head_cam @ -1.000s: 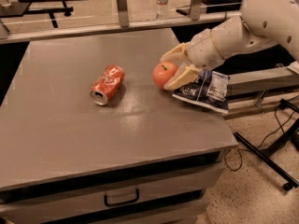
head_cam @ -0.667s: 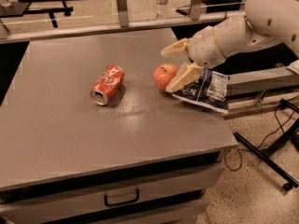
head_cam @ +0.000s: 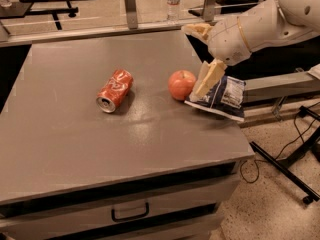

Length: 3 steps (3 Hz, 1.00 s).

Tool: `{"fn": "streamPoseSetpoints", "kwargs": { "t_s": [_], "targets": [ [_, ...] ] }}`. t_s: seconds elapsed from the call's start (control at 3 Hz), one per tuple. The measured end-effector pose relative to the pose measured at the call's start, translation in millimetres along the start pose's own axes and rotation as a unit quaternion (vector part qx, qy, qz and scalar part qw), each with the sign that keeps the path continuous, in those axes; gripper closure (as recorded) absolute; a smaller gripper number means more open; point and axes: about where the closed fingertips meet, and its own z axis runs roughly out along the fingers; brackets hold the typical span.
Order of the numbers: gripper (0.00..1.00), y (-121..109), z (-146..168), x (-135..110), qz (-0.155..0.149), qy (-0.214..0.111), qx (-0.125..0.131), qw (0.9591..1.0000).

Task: Move apple near blue chip bag

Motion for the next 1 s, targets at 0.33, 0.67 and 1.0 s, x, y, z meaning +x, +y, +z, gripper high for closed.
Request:
{"fn": "streamPoseSetpoints", "kwargs": {
  "t_s": [0.33, 0.67, 1.0],
  "targets": [
    [0.0, 17, -34, 5, 0.001, 0.016, 0.022, 0.9996],
    [0.0, 38, -82, 21, 0.027, 0.03, 0.071, 0.9967],
    [0.0, 38, -82, 21, 0.027, 0.03, 0.071, 0.9967]
  ]
}}
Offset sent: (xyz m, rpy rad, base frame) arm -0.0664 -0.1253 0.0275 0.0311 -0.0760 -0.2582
